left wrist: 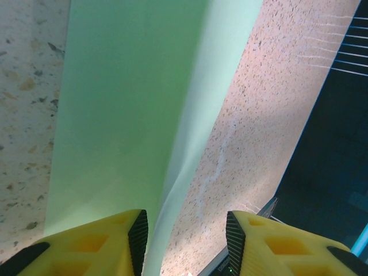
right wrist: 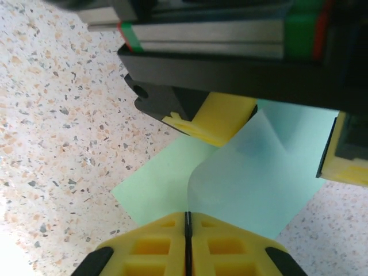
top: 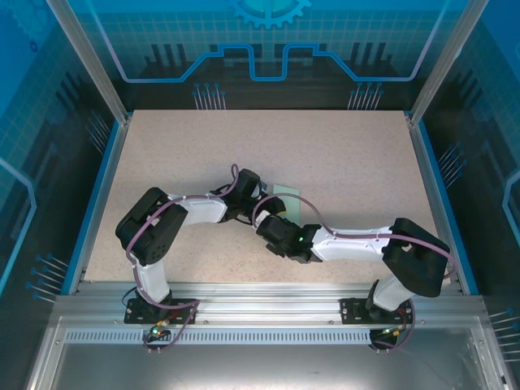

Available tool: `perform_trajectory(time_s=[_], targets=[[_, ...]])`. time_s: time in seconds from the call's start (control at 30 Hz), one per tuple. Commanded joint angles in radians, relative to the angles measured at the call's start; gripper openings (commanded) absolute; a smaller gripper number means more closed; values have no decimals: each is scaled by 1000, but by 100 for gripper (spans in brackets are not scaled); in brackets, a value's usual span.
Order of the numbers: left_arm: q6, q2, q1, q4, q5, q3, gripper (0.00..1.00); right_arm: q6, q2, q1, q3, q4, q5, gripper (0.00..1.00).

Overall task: Fold a paper plane with a square sheet of paper (pick it up from the middle)
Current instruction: Fold the triangle a second time at the center of the table.

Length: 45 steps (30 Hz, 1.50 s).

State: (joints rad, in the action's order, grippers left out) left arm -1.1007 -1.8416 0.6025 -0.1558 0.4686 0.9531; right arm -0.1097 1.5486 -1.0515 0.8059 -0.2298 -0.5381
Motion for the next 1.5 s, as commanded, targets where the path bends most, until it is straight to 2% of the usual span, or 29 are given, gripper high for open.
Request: perform_trajectory(time_s=[0.0,0.17,0.3,0.43,0.57,0.73,1.03,1.13,1.47], targets=[[5,16,3,33,6,34,46,-55,-46,45,-14,-13,120,7],[15,34,3,65,-29,37,51,-82,-83,131,-52,22,362,5],[30,68,3,117,-88,32,58,-96,-108,205,-83,62,509,5],[36,115,3,151,-151,8,66,-118,-120,283,-114,96,615,6],[41,151,3,170,-188,-10,67,-142,-112,347,-123,101,711,6],[56,180,4,196,-213,-24,66,-181,-62,448,-117,97,837,7],[74,231,15,207,-234,-65,49,-250,-3,576,-139,152,999,7],[77,225,26,203,-226,-67,46,-251,18,619,-130,142,1055,8],[85,165,79,193,-205,-21,45,-236,61,721,-83,86,1115,8]])
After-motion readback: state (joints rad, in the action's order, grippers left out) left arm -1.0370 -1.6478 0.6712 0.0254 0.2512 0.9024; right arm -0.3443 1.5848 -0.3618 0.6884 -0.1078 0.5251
